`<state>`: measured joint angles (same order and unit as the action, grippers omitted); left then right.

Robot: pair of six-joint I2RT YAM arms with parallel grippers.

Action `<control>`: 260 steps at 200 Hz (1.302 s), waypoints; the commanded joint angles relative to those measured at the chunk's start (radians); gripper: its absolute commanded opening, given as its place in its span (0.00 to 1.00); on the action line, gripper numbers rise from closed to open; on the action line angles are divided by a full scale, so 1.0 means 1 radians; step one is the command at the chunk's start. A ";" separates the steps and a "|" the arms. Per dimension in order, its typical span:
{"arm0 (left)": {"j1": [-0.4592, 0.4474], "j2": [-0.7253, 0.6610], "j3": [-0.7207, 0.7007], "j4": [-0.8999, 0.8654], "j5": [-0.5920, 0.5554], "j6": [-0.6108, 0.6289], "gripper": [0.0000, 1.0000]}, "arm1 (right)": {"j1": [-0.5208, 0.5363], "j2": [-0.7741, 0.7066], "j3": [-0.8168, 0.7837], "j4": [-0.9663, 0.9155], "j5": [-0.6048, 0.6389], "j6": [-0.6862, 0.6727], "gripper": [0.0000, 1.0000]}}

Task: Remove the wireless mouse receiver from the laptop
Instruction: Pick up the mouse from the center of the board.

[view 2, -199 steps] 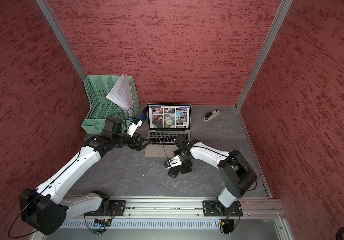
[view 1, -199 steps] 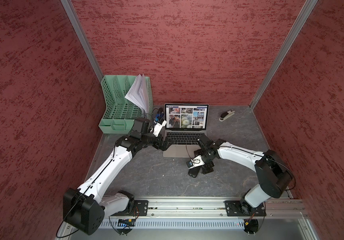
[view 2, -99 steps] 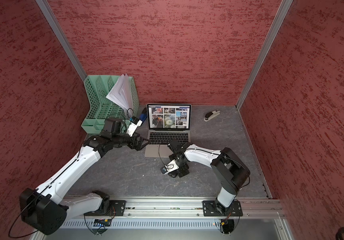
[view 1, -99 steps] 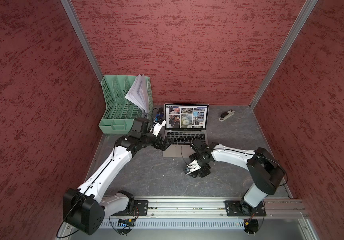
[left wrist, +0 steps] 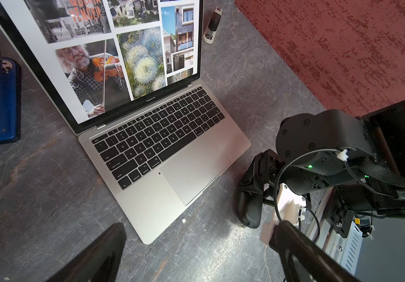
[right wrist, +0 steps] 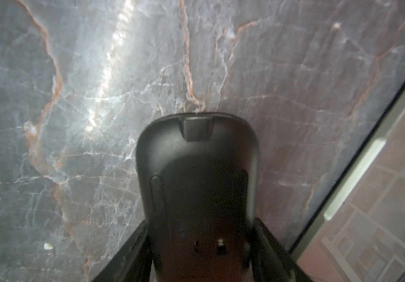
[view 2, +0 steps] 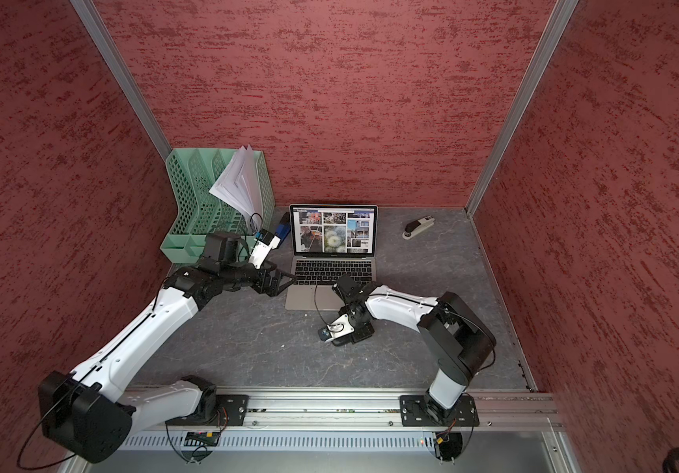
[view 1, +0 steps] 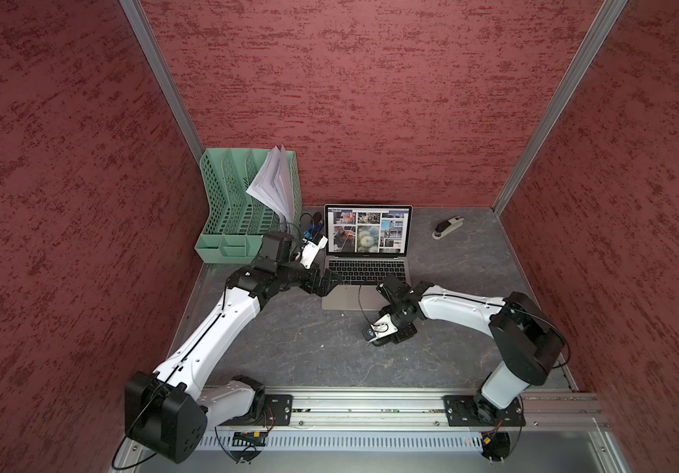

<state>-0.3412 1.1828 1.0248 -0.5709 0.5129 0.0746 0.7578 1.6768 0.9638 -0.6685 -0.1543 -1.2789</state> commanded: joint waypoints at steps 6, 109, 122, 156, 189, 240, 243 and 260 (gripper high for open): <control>0.005 -0.053 -0.008 0.018 0.029 -0.059 1.00 | 0.005 -0.051 -0.020 0.023 -0.014 0.071 0.38; 0.003 -0.108 -0.297 0.346 0.277 -0.769 1.00 | 0.005 -0.215 0.012 0.210 0.083 0.329 0.38; 0.001 -0.086 -0.311 0.349 0.288 -0.791 1.00 | 0.005 -0.215 0.028 0.224 0.091 0.353 0.37; -0.026 -0.034 -0.356 0.410 0.298 -0.859 1.00 | 0.005 -0.215 0.077 0.227 0.081 0.415 0.37; -0.063 0.061 -0.405 0.502 0.293 -0.910 1.00 | 0.004 -0.215 0.101 0.216 0.072 0.439 0.37; -0.129 0.179 -0.415 0.665 0.273 -0.998 1.00 | 0.004 -0.215 0.105 0.203 0.055 0.447 0.38; -0.130 0.180 -0.416 0.670 0.269 -1.002 1.00 | 0.005 -0.215 0.103 0.203 0.055 0.446 0.38; -0.130 0.177 -0.410 0.684 0.256 -1.009 1.00 | 0.005 -0.215 0.100 0.202 0.049 0.446 0.38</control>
<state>-0.4686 1.3617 0.6163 0.0158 0.7845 -0.8982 0.7570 1.4685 1.0409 -0.4782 -0.0860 -0.8490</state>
